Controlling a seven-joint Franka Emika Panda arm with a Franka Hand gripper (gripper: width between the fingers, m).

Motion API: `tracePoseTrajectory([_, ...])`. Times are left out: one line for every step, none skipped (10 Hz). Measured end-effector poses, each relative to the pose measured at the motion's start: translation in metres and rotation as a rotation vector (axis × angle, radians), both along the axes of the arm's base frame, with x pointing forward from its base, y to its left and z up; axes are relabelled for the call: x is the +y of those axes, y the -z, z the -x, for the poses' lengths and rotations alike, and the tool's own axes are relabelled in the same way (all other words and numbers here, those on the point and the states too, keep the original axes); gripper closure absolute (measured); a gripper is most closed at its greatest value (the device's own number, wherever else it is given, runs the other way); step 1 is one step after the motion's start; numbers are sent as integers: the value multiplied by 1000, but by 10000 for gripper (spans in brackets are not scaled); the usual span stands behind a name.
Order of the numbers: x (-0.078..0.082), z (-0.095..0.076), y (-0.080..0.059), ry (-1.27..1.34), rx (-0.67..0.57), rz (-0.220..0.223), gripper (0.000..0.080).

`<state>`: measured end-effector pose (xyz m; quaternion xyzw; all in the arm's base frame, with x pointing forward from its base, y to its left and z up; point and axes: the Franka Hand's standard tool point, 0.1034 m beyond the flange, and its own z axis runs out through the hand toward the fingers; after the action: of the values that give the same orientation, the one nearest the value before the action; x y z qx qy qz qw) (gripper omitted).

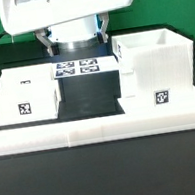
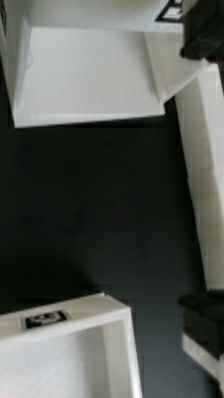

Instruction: Assemble drawer

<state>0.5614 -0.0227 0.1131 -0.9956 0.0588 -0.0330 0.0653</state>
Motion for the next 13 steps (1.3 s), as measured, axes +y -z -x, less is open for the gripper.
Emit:
tracePoseTrajectory([-6, 3, 6, -17, -2, 10, 150])
tracePoseTrajectory([-14, 14, 18, -13, -2, 26, 150])
tracePoseTrajectory([-21, 27, 29, -1, -1, 43, 150])
tracePoseTrajectory([-30, 36, 37, -4, 2, 55, 150])
tracePoseTrajectory([-40, 41, 47, -22, -6, 74, 150])
tracePoseTrajectory([-47, 49, 61, -39, -2, 90, 150])
tracePoseTrajectory([-50, 52, 70, -66, 6, 98, 150])
tracePoseTrajectory([-50, 52, 75, -86, 12, 100, 150])
tracePoseTrajectory([-50, 52, 75, -85, 12, 99, 150])
tracePoseTrajectory([-50, 53, 75, -86, 13, 99, 150])
tracePoseTrajectory([-50, 53, 76, -85, 14, 99, 150])
tracePoseTrajectory([-49, 53, 76, -87, 16, 98, 150])
tracePoseTrajectory([-49, 51, 77, -90, 17, 98, 150])
